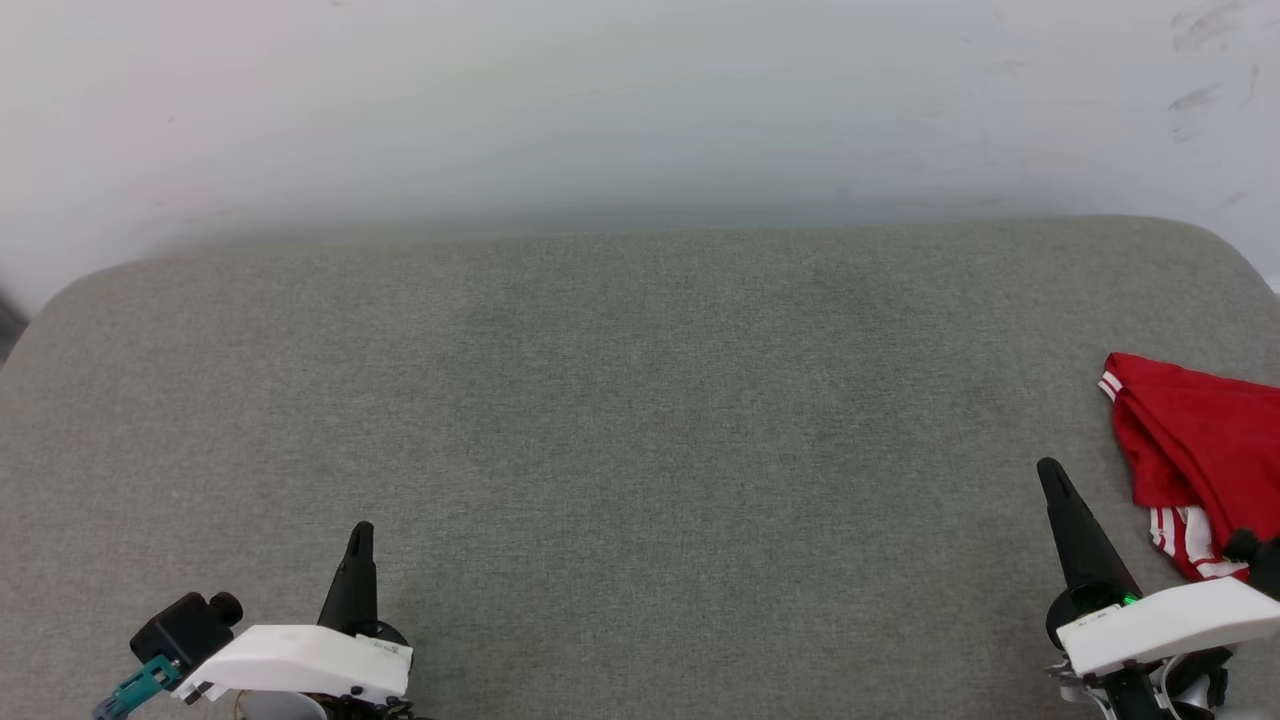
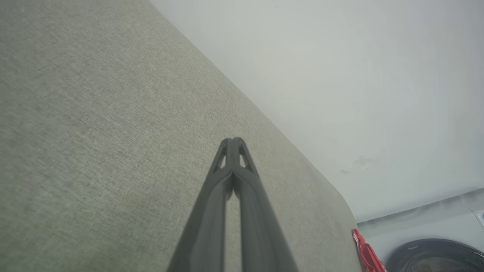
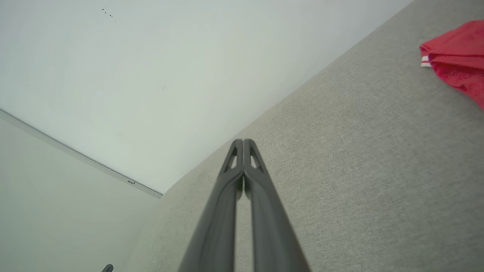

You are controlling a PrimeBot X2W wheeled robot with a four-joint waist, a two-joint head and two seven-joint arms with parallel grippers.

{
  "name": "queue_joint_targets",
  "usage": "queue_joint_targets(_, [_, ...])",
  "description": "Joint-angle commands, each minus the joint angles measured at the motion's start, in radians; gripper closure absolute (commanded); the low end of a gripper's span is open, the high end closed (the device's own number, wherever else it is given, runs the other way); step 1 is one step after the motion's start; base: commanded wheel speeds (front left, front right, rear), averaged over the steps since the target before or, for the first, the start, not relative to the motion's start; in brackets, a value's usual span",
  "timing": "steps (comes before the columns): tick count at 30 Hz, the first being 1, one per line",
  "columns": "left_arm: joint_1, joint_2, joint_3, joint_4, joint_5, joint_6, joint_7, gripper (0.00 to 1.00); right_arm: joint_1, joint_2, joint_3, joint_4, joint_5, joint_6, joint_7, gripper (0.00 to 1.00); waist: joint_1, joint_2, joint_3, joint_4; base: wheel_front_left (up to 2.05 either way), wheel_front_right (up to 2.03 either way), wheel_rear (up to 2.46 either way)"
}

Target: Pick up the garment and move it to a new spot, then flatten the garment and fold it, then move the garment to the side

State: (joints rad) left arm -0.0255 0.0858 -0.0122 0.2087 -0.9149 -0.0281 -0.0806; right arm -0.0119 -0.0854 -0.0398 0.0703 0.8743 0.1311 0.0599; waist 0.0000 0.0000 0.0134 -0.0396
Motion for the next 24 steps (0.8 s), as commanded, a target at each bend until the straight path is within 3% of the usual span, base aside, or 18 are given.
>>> queue_joint_targets(1, [-0.024,0.0,0.011,-0.007,-0.032,-0.01,0.009,1.0,-0.027,0.003,-0.004,-0.002,0.035,0.0,0.002,1.0,0.0,0.0,0.0,0.001,0.0,0.0,0.0])
queue_joint_targets(24, [-0.05,-0.014,0.053,0.008,-0.272,-0.044,0.077,1.0,-0.055,0.01,-0.024,0.061,0.294,0.0,0.017,1.0,0.0,0.0,-0.003,0.012,0.0,0.0,0.0])
